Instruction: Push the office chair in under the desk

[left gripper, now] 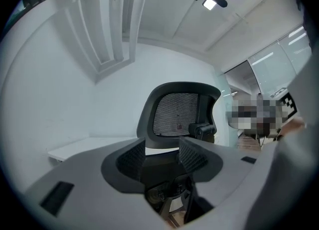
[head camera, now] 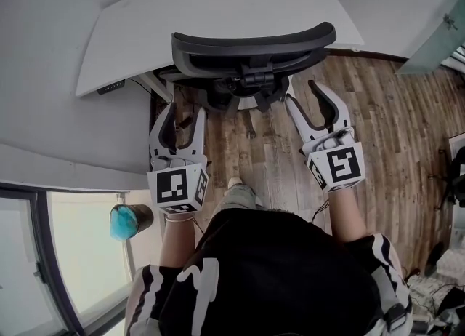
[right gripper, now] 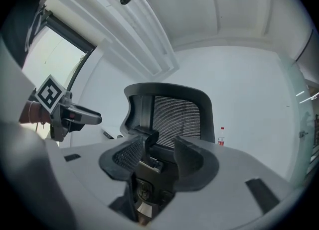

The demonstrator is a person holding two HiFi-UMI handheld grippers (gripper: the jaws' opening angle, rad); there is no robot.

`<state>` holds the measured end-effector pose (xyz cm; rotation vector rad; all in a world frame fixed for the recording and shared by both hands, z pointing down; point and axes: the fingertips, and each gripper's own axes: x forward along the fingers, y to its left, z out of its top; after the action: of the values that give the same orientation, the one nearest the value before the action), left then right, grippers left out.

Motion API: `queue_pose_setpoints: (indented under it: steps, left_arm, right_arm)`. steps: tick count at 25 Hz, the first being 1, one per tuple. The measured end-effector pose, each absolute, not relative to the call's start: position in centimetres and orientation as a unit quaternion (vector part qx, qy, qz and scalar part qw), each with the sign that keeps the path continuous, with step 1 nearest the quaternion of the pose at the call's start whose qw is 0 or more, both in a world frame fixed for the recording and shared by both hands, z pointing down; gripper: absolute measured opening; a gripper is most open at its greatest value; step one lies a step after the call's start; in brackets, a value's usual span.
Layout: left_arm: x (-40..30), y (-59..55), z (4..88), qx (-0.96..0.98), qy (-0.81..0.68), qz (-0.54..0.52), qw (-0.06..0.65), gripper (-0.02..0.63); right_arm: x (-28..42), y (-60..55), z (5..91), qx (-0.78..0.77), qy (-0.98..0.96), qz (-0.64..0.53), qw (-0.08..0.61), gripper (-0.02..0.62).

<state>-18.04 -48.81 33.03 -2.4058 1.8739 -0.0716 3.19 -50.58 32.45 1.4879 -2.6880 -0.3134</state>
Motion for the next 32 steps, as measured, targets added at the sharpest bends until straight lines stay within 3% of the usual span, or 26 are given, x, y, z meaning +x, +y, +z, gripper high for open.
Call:
queue_pose_setpoints:
  steps: [2,32]
  left_arm:
    - [-17.6,-48.6,33.2,-0.791,0.610,-0.023,0.045,0.204]
    - [-14.5,-47.5,36.5,-0.821,0.570,-0.039,0.011,0.023]
  right_arm:
    - [3.0,-50.4,32.5,0.483,-0.869,-0.100,0.028,0.158]
    - [-1.3,-48.6,36.1,0.440,-0.895,-0.057,0.046,0.027]
